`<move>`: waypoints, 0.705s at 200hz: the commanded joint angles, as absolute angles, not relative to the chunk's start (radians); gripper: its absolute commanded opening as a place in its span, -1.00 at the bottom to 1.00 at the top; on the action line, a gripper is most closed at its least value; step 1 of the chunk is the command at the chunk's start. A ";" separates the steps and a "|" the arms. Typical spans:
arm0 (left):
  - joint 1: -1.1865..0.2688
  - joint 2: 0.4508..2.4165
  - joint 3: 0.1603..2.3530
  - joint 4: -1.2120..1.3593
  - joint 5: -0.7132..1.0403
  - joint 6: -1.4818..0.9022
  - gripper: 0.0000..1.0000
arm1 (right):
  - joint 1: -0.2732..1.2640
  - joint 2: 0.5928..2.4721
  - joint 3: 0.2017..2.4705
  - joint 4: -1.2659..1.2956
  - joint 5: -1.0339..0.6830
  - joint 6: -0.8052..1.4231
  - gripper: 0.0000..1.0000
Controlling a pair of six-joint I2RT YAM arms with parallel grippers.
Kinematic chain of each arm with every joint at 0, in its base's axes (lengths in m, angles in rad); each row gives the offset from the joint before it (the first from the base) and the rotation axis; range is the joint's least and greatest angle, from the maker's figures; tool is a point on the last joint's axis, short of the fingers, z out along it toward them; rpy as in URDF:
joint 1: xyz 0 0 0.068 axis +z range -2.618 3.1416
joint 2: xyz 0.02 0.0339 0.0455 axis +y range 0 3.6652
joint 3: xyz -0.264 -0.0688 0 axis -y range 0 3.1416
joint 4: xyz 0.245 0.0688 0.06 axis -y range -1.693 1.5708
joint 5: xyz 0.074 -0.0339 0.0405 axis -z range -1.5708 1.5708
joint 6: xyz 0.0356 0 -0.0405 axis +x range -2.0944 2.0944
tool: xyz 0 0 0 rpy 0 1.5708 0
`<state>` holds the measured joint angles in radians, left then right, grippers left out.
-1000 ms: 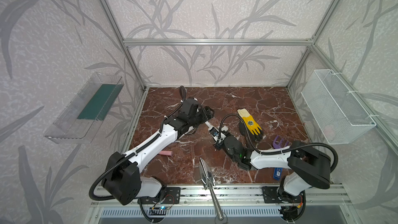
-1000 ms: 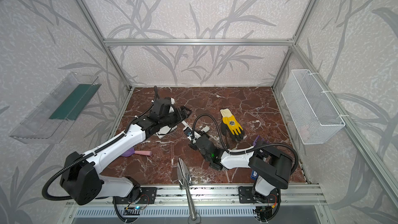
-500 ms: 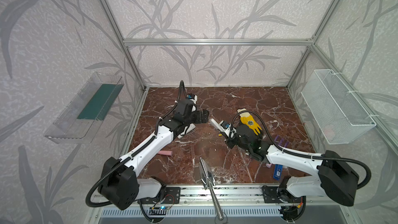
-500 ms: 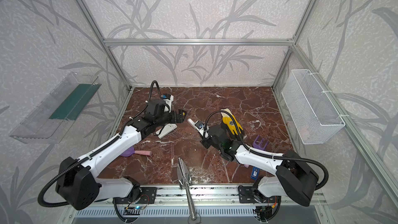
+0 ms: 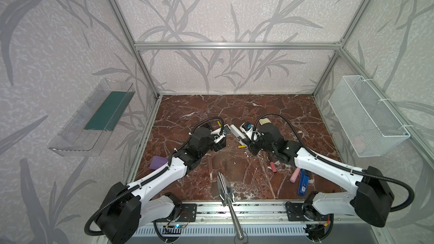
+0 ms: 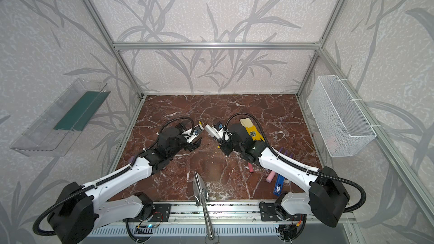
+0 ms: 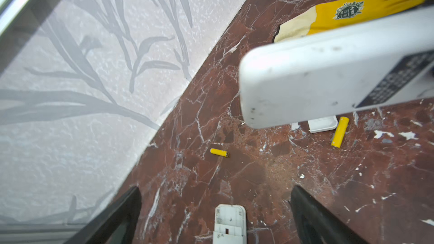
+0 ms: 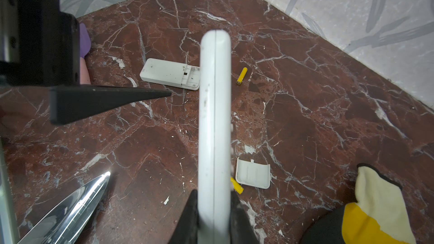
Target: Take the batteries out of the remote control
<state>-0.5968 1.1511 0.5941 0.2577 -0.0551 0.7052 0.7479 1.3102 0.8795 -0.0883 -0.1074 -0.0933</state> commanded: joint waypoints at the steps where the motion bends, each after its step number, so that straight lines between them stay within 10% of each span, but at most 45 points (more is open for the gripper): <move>1: -0.605 1.132 0.515 0.435 -0.020 0.974 0.99 | 0.727 1.324 0.923 -0.179 -0.178 -0.076 -1.00; 141: -0.656 1.164 0.540 0.380 0.159 1.217 0.99 | 0.705 1.382 1.013 -0.300 -0.337 -0.093 -1.00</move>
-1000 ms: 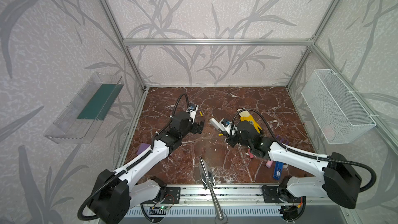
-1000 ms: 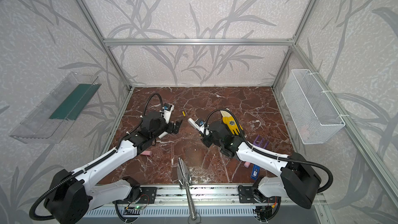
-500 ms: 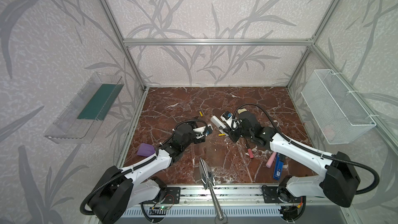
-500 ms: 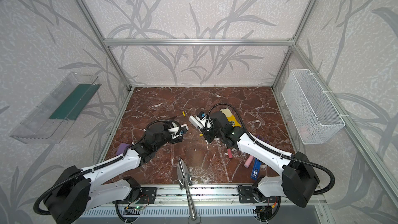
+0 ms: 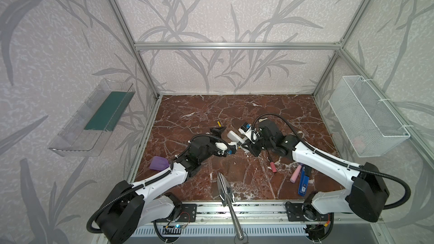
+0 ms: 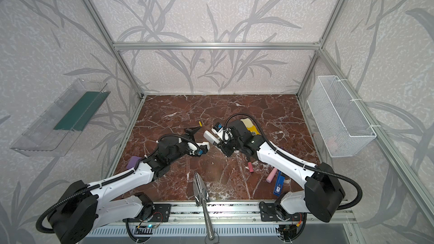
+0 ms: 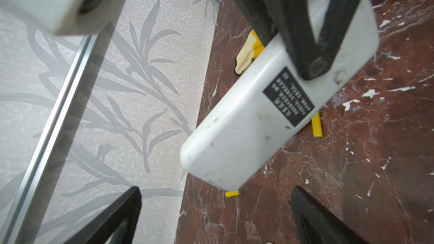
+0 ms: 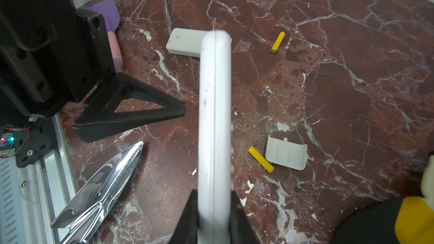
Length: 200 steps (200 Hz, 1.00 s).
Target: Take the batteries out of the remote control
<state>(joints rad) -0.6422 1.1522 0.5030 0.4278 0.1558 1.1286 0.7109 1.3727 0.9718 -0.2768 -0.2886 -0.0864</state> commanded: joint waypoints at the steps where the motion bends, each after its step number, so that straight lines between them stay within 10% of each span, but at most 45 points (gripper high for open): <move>1: -0.656 1.164 0.541 0.382 0.157 1.219 0.99 | 0.705 1.383 1.014 -0.301 -0.338 -0.092 -1.00; 200: -0.721 1.290 0.558 0.545 0.091 1.484 0.76 | 0.706 1.356 1.020 -0.329 -0.397 -0.094 -1.00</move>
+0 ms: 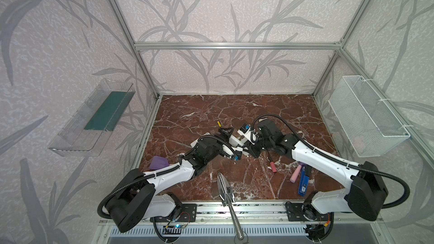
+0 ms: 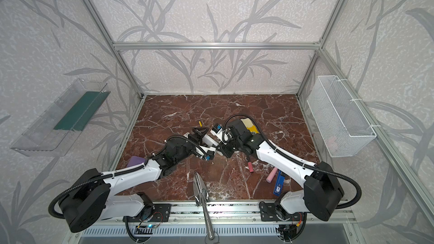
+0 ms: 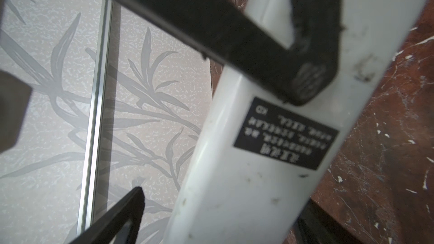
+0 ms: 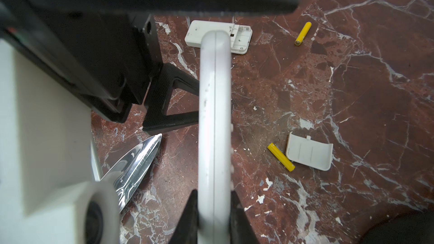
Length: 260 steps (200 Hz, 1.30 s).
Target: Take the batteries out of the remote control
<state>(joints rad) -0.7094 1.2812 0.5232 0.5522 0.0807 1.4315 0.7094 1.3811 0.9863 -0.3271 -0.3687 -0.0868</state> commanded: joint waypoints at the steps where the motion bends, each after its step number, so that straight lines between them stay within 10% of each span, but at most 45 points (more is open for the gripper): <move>1: -0.721 1.290 0.558 0.545 0.091 1.485 0.75 | 0.706 1.356 1.020 -0.329 -0.397 -0.094 -1.00; 105: -0.734 1.299 0.544 0.564 0.063 1.511 -0.07 | 0.706 1.348 1.011 -0.314 -0.380 -0.093 -0.98; 260: -0.743 1.151 0.675 -0.003 0.032 1.028 -0.31 | 0.703 1.242 0.962 -0.203 -0.158 0.083 0.30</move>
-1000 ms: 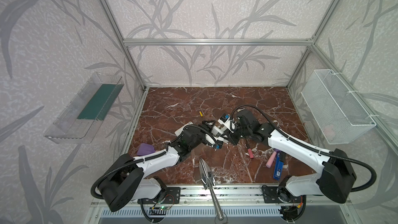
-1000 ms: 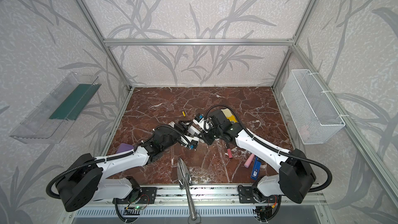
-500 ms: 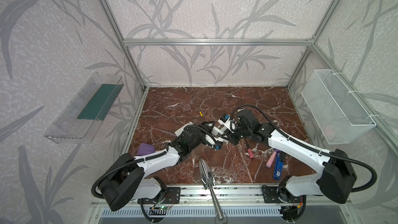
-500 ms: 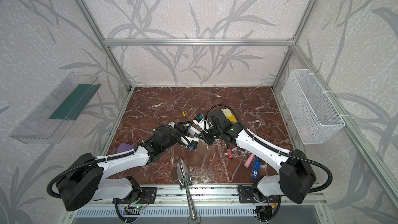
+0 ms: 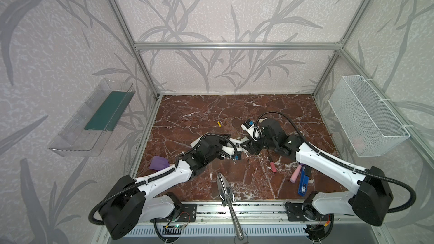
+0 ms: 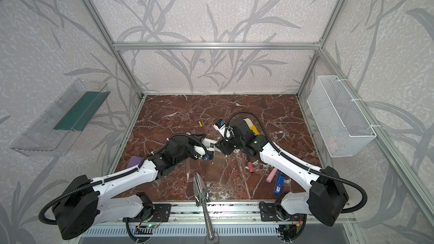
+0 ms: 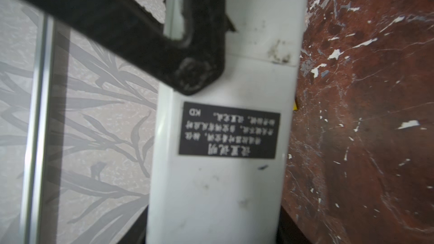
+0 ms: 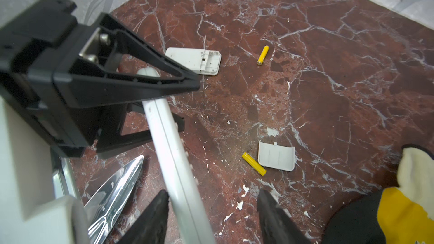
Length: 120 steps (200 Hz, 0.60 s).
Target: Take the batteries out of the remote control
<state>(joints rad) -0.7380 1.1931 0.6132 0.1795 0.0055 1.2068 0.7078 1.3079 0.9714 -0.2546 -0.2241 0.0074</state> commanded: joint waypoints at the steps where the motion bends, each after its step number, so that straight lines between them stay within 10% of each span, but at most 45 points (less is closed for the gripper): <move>1: -0.744 1.149 0.675 -0.004 0.035 1.024 -0.31 | 0.703 1.240 0.961 -0.202 -0.157 0.085 0.30; 120: -0.739 1.135 0.757 -0.196 0.096 0.741 -0.31 | 0.597 1.178 0.876 -0.173 -0.421 0.202 0.19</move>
